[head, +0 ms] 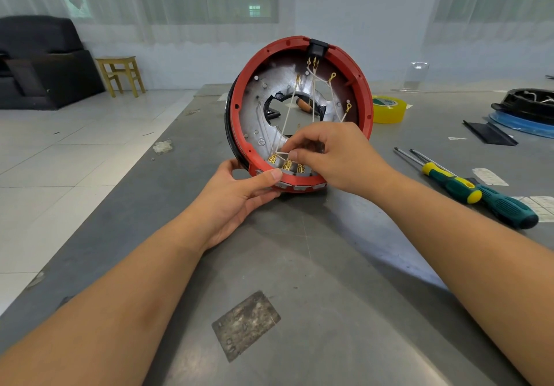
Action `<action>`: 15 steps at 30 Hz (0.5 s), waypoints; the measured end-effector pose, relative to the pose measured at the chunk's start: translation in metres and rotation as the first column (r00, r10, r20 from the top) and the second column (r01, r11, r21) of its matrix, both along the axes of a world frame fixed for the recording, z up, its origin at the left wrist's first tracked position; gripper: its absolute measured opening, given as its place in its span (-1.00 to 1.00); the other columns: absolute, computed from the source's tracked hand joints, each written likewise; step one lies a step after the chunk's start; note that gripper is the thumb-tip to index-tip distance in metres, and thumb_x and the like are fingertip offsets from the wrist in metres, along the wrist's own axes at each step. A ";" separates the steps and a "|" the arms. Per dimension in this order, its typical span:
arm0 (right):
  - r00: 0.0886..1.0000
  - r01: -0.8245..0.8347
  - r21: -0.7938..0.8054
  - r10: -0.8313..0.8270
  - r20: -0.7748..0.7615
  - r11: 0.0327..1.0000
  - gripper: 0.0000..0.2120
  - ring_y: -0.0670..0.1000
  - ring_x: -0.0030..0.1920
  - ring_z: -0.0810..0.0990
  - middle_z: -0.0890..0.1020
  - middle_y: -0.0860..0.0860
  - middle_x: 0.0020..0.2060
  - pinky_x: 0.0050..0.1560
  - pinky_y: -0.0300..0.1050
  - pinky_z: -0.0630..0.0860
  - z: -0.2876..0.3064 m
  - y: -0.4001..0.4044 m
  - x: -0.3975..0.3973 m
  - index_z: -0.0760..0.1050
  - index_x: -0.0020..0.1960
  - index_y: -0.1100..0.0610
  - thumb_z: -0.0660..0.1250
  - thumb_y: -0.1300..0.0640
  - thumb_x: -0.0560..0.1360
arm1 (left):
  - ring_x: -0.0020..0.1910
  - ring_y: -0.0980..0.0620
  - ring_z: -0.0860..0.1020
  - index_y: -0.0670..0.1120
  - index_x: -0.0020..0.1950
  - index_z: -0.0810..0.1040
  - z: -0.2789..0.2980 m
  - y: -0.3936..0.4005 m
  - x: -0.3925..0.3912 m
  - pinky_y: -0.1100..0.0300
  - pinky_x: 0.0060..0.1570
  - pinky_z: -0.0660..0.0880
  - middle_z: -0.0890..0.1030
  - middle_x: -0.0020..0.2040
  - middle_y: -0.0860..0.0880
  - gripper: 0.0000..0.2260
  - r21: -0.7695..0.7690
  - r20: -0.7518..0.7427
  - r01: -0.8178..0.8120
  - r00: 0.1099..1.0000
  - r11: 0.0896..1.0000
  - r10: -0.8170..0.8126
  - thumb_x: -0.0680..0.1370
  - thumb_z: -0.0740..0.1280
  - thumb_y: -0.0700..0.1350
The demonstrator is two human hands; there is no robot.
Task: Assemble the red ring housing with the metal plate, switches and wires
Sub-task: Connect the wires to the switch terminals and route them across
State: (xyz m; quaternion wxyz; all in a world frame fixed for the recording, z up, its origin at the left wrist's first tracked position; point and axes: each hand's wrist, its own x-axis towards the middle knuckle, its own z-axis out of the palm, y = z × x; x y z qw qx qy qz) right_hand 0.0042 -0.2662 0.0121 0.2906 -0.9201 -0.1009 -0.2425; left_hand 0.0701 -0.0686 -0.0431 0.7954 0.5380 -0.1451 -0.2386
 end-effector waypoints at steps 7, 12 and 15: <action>0.999 0.017 0.005 -0.017 0.030 1.000 -0.89 -0.21 -0.06 0.61 0.69 -0.18 -0.11 -0.13 -0.47 0.43 -0.002 0.000 0.001 0.71 0.05 -0.04 0.43 0.11 0.57 | 0.11 -0.21 0.74 -0.14 0.46 0.29 0.000 -0.001 0.000 0.08 0.01 0.70 0.75 0.10 -0.22 -0.20 -0.005 0.003 -0.006 1.000 1.000 0.006 0.33 0.62 -0.20; 0.999 0.019 0.055 -0.022 0.050 0.998 -0.89 -0.19 -0.04 0.64 0.71 -0.16 -0.10 -0.05 -0.37 0.54 -0.005 0.002 0.002 0.72 0.05 -0.01 0.45 0.14 0.56 | 0.11 -0.22 0.74 -0.13 0.46 0.30 0.000 -0.001 0.001 0.07 0.01 0.70 0.75 0.09 -0.21 -0.18 -0.007 -0.004 -0.008 1.000 1.000 0.008 0.31 0.64 -0.20; 0.998 0.021 0.076 -0.026 0.060 0.997 -0.89 -0.18 -0.05 0.65 0.72 -0.14 -0.11 -0.02 -0.29 0.56 -0.006 0.003 0.002 0.72 0.04 0.01 0.46 0.15 0.55 | 0.10 -0.22 0.74 -0.13 0.45 0.31 0.000 -0.001 0.001 0.08 -0.01 0.70 0.76 0.09 -0.20 -0.19 -0.007 -0.005 -0.012 1.000 1.000 0.011 0.31 0.64 -0.21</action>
